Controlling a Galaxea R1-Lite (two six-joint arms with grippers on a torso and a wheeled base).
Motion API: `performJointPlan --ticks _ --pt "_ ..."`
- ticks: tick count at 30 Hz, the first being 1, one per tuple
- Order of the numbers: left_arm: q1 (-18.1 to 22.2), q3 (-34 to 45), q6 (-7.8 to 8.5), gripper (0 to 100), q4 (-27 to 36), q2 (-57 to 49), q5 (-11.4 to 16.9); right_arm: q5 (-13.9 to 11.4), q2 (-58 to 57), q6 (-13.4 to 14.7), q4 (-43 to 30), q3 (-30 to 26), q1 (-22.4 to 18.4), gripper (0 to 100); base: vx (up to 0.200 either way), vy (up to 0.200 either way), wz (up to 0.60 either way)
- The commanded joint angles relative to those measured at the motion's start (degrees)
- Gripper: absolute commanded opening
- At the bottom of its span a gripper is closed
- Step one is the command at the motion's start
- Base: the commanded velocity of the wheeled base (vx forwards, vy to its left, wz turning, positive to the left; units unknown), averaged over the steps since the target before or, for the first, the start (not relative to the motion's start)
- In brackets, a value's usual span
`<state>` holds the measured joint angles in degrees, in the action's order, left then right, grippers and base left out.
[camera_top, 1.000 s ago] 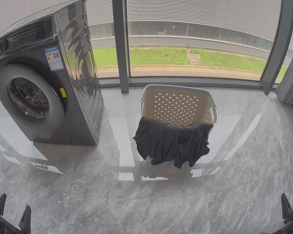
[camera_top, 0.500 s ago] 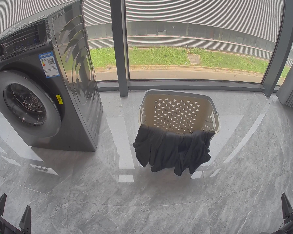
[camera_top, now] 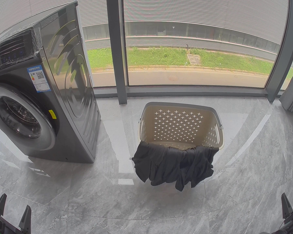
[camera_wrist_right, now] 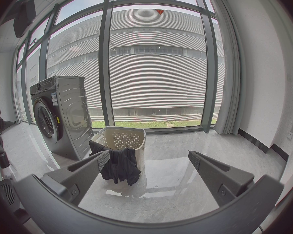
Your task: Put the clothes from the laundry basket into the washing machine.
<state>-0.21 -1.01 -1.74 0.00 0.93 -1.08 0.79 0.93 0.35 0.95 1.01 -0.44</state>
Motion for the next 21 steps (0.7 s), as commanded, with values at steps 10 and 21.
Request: performJointPlan --ticks 10,21 --pt "0.03 1.01 -0.01 100 0.00 -0.93 -0.06 0.00 -0.93 0.00 0.02 -1.01 0.00 100 0.000 -0.180 0.00" --pt "0.03 1.01 0.07 100 0.00 -0.93 0.03 0.00 -0.93 0.00 0.02 -1.01 0.00 100 0.000 -0.055 0.00"
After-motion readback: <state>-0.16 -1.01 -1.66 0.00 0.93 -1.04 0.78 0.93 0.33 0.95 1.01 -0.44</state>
